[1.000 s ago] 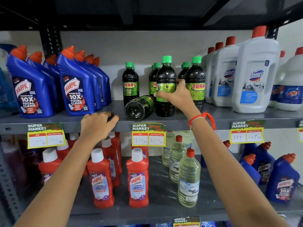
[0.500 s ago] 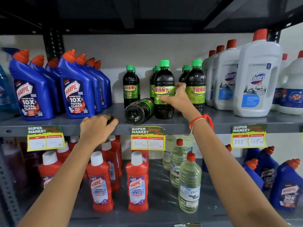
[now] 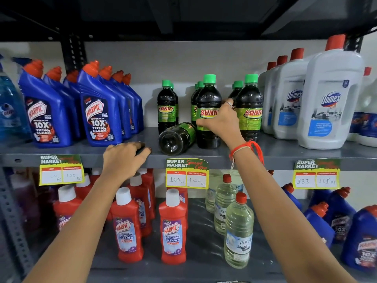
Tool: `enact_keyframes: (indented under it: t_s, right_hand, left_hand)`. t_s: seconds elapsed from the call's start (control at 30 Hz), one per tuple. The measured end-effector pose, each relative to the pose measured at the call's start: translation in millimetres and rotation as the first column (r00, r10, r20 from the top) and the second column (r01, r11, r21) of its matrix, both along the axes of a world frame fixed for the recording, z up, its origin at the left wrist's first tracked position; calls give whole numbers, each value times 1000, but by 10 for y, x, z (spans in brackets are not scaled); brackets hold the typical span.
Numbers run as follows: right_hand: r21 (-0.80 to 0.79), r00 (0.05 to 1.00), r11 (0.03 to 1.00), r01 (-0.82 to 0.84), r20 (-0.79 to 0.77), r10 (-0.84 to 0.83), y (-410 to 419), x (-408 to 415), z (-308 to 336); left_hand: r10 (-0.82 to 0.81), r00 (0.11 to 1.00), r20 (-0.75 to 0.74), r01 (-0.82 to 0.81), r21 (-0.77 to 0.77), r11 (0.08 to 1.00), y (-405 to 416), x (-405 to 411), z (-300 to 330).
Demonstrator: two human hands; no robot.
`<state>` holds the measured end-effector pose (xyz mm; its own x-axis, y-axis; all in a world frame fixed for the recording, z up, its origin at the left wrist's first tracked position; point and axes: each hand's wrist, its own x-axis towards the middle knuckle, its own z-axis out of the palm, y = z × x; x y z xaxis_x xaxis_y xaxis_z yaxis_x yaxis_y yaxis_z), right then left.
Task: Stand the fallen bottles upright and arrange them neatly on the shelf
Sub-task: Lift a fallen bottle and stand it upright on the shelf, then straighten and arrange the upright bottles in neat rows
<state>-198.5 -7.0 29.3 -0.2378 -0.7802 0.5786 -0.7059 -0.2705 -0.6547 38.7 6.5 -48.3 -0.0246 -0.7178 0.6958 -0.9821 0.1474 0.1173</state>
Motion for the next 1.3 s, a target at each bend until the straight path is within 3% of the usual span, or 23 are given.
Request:
enact_keyframes:
  t_s: [0.13,0.27,0.37,0.47,0.53,0.6,0.7,0.77,0.83,0.93,1.0,1.1,1.17,1.23,1.3]
  right_hand:
    - [-52,998,998,-44,42,47,-17,27,-67]
    - [-337,979,921,193,0,-206,74,162,-181]
    - [-415,994,906,86,-23,-104,205,330,-120]
    - [-214,960,976,-49,-280,-14,224,498,12]
    - [-31,913,998,-53,-406,36,191,633,111]
    - [114,864,993,7,-500,52,143,787,207]
    - [179,731,965,193,-682,-20,66,1024,340]
    - [231,657,947,225,-753,27,-8,1163,365]
    - [275,685,937,214,-727,57,-105,1242,325]
    - [390,824,912,125,-553,124,-201,1289,269]
    - [441,803,884,152,-576,149,-157,1318,302]
    - [374,718,860,347,-696,13,-88,1337,331]
    - [338,723,865,372,-689,-42,-87,1347,290]
    - [423,769,842,334,-639,16,-81,1350,239]
    - [392,772,862,320,-635,2,-33,1356,240]
  left_hand:
    - [-2,1000,15,2,2,1000,-25,15,-6]
    - [-5,1000,9,5,9,1000,-28,40,-17]
    - [-25,1000,4,25,79,997,-20,45,9]
    - [-57,998,-15,59,149,987,22,159,47]
    - [-74,997,-15,76,112,991,71,283,37]
    - [-111,993,43,110,26,994,86,347,-13]
    - [-143,986,82,145,-19,989,60,351,-57]
    - [-153,985,81,155,-27,987,56,360,-62]
    - [-166,983,83,170,-36,985,54,382,-71]
    - [-180,981,77,183,-36,982,51,394,-77]
    - [-193,979,70,196,-36,980,42,396,-82]
    - [-207,977,51,209,-44,977,36,399,-88]
    - [-201,978,49,203,-49,978,44,396,-86]
    - [-197,979,50,199,-33,979,50,394,-76]
    - [-198,979,43,199,-24,980,55,391,-70]
